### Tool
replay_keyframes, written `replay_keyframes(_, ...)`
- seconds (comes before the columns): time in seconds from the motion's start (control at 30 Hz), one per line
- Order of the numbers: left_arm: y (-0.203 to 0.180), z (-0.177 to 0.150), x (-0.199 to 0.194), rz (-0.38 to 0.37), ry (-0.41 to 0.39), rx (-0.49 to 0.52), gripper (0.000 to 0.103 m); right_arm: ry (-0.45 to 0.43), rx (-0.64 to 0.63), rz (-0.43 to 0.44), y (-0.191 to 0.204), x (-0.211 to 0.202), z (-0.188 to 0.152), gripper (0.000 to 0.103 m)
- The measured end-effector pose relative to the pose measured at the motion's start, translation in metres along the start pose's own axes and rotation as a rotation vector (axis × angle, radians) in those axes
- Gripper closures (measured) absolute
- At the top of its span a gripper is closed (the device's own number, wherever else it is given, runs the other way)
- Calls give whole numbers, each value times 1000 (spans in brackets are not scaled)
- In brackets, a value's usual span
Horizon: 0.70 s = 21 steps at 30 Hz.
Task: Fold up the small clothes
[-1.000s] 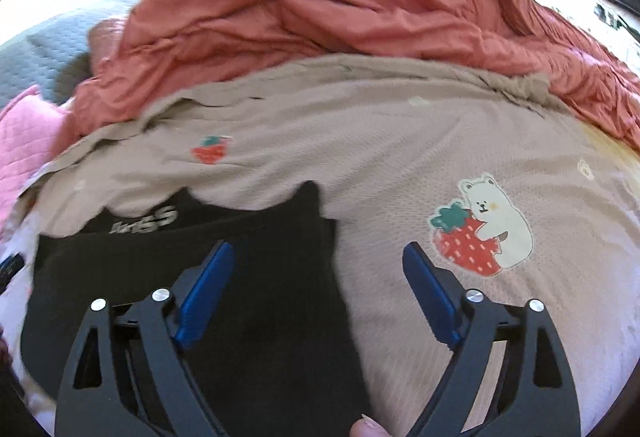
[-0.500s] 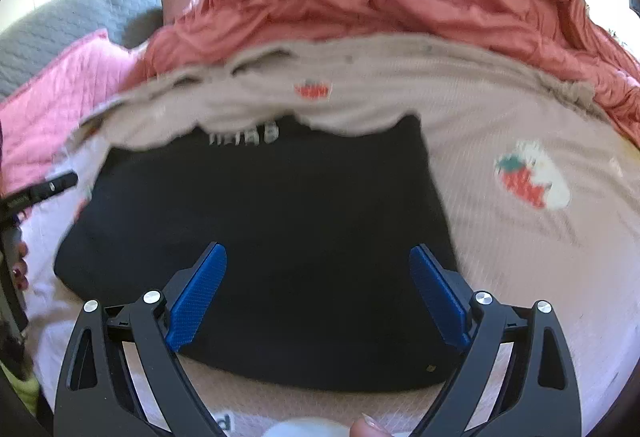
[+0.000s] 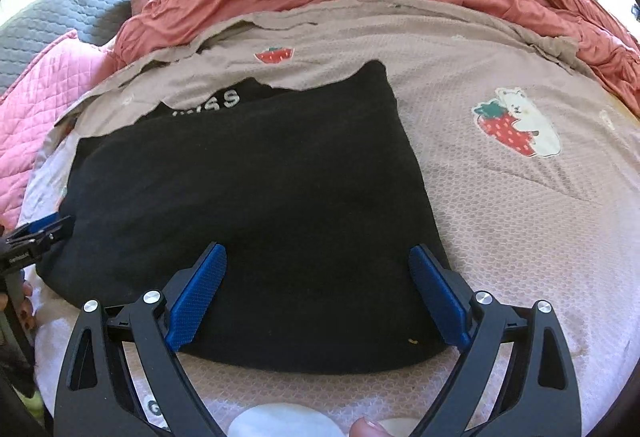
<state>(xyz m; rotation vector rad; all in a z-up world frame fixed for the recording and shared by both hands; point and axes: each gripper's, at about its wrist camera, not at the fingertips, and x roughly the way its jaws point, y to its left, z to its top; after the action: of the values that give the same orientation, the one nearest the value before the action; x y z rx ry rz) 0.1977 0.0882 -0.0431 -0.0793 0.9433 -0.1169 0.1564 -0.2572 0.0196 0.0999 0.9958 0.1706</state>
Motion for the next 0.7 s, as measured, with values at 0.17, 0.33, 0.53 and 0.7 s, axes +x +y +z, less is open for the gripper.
replay_keyframes(0.17, 1, 6, -17, 3, -65, -6, 18, -58, -40, 26, 11, -23, -2, 11)
replay_keyframes(0.33, 12, 12, -31, -4, -120, -55, 12, -102, -90, 56, 31, -39, -1, 8)
replay_keyframes(0.53, 27, 14, -40, 10, -141, -90, 10, -126, -167, 71, 61, -48, -2, 5)
replay_keyframes(0.7, 54, 15, -46, 1, -149, -184, 10, -134, -246, 92, 92, -50, -8, 5)
